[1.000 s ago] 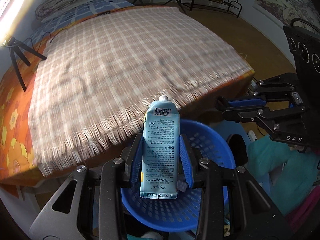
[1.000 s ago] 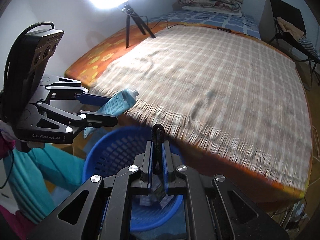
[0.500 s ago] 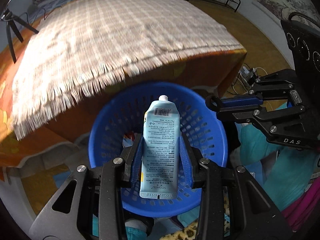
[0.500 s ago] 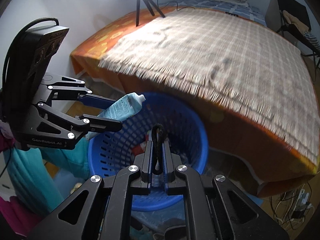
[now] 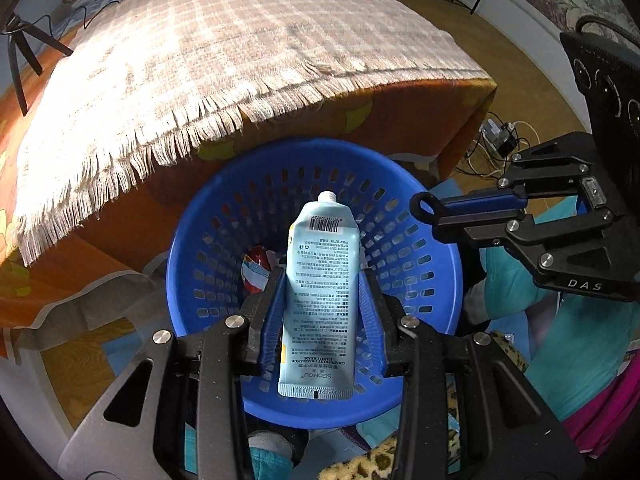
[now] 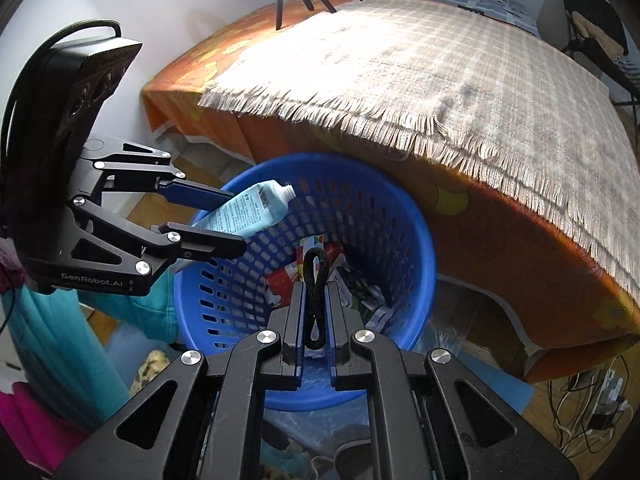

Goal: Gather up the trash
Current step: 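Open both tools to drop the tube and hair tie into the basket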

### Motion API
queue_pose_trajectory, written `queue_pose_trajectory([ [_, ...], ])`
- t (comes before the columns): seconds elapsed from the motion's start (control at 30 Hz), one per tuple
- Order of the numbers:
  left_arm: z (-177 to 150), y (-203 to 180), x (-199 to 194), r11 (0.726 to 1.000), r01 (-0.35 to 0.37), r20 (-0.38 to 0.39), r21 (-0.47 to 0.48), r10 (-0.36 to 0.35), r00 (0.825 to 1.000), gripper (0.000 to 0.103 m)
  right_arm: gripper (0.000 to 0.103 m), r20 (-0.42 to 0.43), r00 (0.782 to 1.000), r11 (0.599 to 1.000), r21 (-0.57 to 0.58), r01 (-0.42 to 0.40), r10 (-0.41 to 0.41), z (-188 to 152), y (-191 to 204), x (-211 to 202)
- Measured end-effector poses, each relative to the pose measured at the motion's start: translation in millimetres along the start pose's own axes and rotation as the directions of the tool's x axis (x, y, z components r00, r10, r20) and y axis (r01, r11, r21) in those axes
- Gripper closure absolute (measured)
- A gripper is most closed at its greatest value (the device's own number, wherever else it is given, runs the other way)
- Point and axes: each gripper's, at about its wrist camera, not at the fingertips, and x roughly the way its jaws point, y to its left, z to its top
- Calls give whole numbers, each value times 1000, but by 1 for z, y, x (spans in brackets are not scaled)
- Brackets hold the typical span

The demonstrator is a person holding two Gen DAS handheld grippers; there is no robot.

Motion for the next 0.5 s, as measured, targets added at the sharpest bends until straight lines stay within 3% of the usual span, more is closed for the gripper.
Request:
queue_pose_trajectory([
  [0.07,-1,0,3,1000,-2,-9,-3,2,1000,66,96,-3,1000,1000,3,7,-7,1,-2,1],
  [0.2,-2,1,6,1000,-4,-16,-8,4,1000,66,83,-7,1000,1000,20,10,-10,2,-6,3],
  [0.33,-1,2,5,1000,-8,-10,-10,8,1000,53,83,-10,1000,1000,21,12,-12,3,-6,5],
  [0.5,-1,2,4,1000,-11,-8,-11,10,1000,52,83,-13,1000,1000,20,17,-17,3,-5,7],
])
